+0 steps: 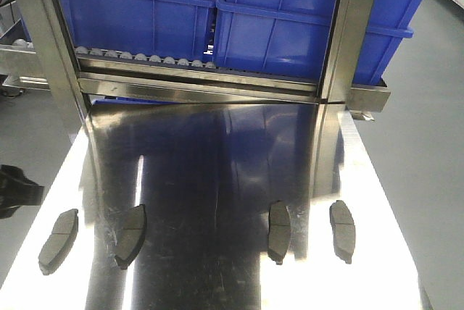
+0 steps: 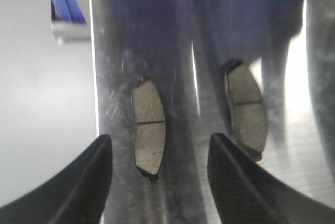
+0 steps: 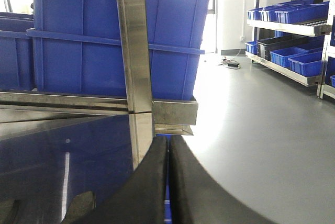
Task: Move and align brake pads A on conveyor
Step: 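Lower the left gripper onto the nearest brake pad and close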
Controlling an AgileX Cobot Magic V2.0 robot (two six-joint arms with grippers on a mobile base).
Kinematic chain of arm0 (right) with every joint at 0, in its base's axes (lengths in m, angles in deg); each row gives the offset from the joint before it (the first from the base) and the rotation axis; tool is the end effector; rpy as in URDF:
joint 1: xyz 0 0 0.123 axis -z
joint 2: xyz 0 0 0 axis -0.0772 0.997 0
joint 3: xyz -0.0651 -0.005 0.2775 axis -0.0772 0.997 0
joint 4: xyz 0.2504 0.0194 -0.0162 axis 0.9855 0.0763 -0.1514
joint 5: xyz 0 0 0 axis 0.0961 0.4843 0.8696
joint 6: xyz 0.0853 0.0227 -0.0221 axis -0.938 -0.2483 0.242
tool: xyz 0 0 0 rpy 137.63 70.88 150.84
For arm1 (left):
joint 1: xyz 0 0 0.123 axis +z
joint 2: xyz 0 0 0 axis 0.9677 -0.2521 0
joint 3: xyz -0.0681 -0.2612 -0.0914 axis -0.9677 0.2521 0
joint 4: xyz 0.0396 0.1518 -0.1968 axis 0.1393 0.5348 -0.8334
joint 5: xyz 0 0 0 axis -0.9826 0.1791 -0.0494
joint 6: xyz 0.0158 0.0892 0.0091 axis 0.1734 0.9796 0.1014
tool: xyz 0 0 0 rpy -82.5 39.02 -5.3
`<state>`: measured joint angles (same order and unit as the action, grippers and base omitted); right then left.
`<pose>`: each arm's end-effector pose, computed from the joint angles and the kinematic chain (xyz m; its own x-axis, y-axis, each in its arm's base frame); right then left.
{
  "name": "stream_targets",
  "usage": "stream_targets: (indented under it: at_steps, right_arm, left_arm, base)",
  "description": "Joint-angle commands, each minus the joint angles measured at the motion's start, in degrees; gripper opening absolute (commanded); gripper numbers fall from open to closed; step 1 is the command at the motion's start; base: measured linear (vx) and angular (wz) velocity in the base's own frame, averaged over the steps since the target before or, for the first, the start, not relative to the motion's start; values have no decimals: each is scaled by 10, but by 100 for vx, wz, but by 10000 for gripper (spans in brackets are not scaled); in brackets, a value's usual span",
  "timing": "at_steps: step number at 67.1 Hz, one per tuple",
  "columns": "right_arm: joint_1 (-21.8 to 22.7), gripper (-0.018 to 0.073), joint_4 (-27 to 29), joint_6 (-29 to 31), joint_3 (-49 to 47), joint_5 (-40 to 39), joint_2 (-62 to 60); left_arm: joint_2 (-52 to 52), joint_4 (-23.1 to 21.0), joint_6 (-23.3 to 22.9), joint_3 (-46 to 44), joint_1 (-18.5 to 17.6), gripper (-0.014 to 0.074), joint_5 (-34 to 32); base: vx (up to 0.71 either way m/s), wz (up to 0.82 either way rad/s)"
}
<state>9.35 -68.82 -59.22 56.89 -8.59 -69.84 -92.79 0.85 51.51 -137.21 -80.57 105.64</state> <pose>0.0561 -0.0054 0.1999 0.0262 0.0241 -0.9994 0.0914 0.9955 0.0264 0.2221 -0.0248 0.2916 -0.8168 0.0828 -0.5710 0.1262 0.9913 -0.0369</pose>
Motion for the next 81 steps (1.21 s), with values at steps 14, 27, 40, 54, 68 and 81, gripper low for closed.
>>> stream_targets:
  at_steps: [14,27,40,54,68,81]
  right_arm:
    - [2,-12,-5,5,6,-42,-4]
    - [2,-12,-5,5,6,-42,-4]
    - [2,-12,-5,5,6,-42,-4]
    - [3,-12,-5,5,6,-42,-4]
    - [3,-12,-5,5,6,-42,-4]
    - [3,-12,-5,5,6,-42,-4]
  left_arm:
    - [-156,-8,9,-53,0,409,-36]
    - [-223,1,15,-64,0,409,-35]
    - [-256,0,15,-80,0,409,-30]
    - [-278,0,15,-82,0,447,-19]
    - [-293,0,13,-82,0,483,-17]
    - [-318,-5,11,-82,0,483,-15]
  base:
    - [0,0]
    - [0,0]
    - [0,0]
    - [0,0]
    - [0,0]
    - [0,0]
